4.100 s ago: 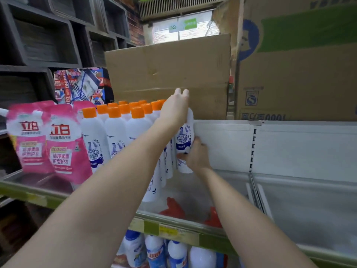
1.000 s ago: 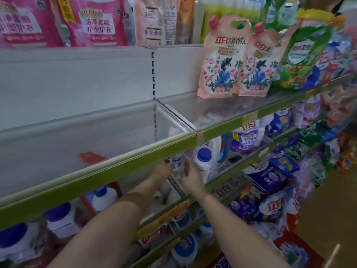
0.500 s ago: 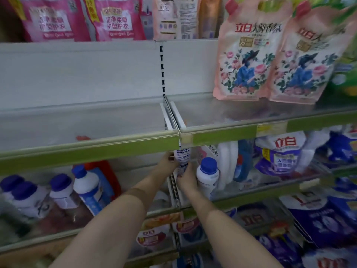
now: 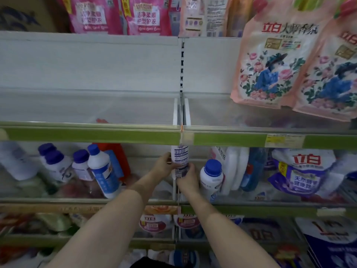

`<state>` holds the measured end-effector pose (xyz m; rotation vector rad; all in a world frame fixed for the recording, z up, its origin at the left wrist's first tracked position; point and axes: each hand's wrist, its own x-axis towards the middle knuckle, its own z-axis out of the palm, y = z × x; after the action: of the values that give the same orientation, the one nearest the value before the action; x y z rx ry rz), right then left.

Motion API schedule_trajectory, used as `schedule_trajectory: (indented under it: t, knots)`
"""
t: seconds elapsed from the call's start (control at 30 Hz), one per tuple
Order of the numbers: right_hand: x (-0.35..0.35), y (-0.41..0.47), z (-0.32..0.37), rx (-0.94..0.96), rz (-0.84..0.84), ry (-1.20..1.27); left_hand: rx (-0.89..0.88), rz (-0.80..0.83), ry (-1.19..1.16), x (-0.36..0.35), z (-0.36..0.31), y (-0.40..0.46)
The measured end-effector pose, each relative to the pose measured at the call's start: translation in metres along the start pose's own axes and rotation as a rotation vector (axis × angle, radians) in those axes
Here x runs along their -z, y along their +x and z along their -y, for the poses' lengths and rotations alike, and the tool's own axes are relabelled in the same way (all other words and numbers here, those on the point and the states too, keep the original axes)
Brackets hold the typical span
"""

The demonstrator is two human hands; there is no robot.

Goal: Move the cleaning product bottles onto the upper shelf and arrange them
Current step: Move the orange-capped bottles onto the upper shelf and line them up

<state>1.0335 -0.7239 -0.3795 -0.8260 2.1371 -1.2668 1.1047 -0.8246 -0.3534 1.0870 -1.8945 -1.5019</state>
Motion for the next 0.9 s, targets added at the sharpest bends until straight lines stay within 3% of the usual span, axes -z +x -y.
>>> schedule_trajectory:
  t: [0.27, 0.33, 0.47, 0.77, 0.9]
  knots:
    - [-0.037, 0.020, -0.017, 0.061, 0.341, -0.128, 0.079, 0.028, 0.051, 0.056, 0.004, -0.071]
    - [-0.036, -0.006, 0.009, 0.082, 0.389, -0.171, 0.114, 0.001, 0.023, 0.071, 0.004, -0.087]
    - [-0.042, -0.033, 0.023, 0.119, 0.394, -0.134, 0.143, -0.081, -0.008, 0.083, 0.006, -0.106]
    - [-0.081, -0.119, 0.047, 0.233, 0.061, -0.139, 0.101, -0.119, 0.121, 0.133, 0.014, -0.161]
    - [-0.094, -0.156, 0.064, 0.265, 0.104, -0.281, 0.054, -0.115, 0.054, 0.169, 0.028, -0.192]
